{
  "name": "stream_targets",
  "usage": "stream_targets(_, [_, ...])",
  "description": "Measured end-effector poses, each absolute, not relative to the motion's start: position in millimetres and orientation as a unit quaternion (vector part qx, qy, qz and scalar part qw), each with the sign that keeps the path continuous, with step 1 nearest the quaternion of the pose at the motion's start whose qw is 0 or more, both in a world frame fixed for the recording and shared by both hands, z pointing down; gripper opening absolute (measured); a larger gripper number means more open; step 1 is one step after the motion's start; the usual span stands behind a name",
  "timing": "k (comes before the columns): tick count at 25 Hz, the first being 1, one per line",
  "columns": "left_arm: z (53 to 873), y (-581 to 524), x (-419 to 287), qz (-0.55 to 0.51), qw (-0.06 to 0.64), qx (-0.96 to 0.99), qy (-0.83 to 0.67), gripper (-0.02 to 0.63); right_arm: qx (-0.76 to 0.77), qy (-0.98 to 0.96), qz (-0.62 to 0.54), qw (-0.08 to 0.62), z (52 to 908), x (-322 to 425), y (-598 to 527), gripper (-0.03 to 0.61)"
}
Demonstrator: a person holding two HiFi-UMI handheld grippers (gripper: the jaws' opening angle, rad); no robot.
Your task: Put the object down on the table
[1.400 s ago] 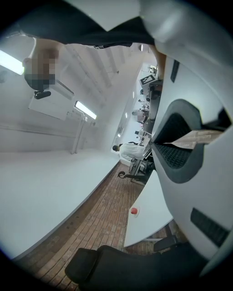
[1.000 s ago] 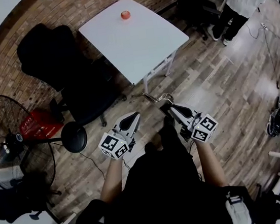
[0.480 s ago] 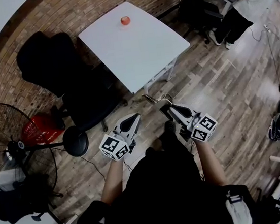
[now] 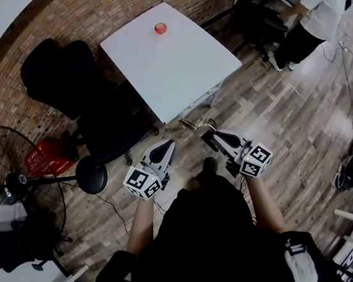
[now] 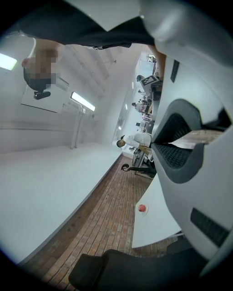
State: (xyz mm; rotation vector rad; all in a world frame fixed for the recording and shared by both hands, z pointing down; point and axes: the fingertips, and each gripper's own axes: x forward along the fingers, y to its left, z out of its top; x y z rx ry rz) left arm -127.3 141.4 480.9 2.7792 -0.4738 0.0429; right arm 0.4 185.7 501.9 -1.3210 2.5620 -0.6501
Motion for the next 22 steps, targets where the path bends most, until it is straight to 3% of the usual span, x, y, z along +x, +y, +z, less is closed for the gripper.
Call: stream_targets(22, [480.9,106.4,-65.7,0.015,0.14,0.954,-0.263,0.021,-0.364,0.901,-0.223,0.076,506.9,75.8,129.2,0.018])
